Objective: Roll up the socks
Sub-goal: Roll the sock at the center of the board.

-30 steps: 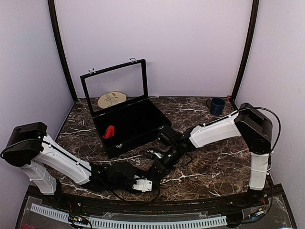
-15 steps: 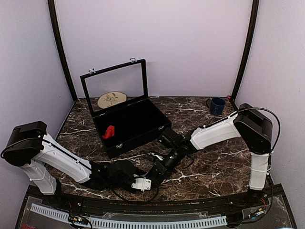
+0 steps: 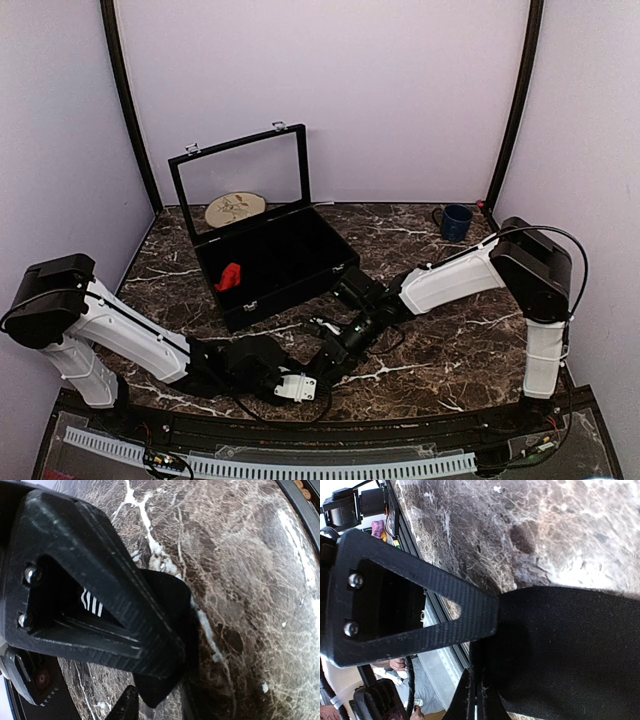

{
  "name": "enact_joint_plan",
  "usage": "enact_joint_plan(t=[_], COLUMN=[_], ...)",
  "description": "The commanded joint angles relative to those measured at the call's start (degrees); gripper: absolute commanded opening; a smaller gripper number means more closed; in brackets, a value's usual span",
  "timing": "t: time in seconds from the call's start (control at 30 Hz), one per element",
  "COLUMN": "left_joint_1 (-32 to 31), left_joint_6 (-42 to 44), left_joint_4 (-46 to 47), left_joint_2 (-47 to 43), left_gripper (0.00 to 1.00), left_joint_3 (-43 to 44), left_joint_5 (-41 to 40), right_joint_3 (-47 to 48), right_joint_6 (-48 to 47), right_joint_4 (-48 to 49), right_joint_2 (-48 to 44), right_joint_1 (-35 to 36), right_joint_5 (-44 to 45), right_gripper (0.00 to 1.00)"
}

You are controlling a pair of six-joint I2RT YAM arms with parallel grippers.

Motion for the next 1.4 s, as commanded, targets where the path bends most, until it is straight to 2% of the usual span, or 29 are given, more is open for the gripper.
enact_joint_plan(t=[0.0, 0.27, 0.67, 0.87, 1.03, 1.37], left_joint_1=[0.3, 0.3, 0.5, 1.6, 3.3, 5.5], left_joint_6=[-0.3, 0.1, -0.3, -2.2, -3.3, -3.8], left_joint_4=[-1.8, -2.0, -4.1, -8.6, -12.7, -21.8], left_joint_2=[-0.7, -0.1, 0.5, 0.7, 0.7, 1.5], left_gripper=[0.31, 0.22, 0.14, 0.06, 0.04, 0.03], left_joint_3=[1.7, 2.5, 3.1, 5.0, 7.2, 11.8], left_joint_5=[0.7, 0.8, 1.5, 4.4, 8.0, 15.2], right_joint_3=[-0.4, 0.0, 0.3, 0.3, 0.5, 0.7], right_joint_6=[0.5, 0.2, 0.1, -0.2, -1.3, -3.8], right_joint_4=[1.9, 1.6, 1.8, 1.5, 0.2, -2.4], right_joint_2=[-0.1, 0.3, 0.7, 0.3, 0.2, -0.2], right_joint_1=[-0.4, -0.4, -0.5, -0.7, -0.7, -0.7], right_joint_5=[-1.4, -1.8, -2.2, -1.9, -0.6, 2.5], right_gripper=[0.0, 0.0, 0.0, 0.0, 0.13, 0.3])
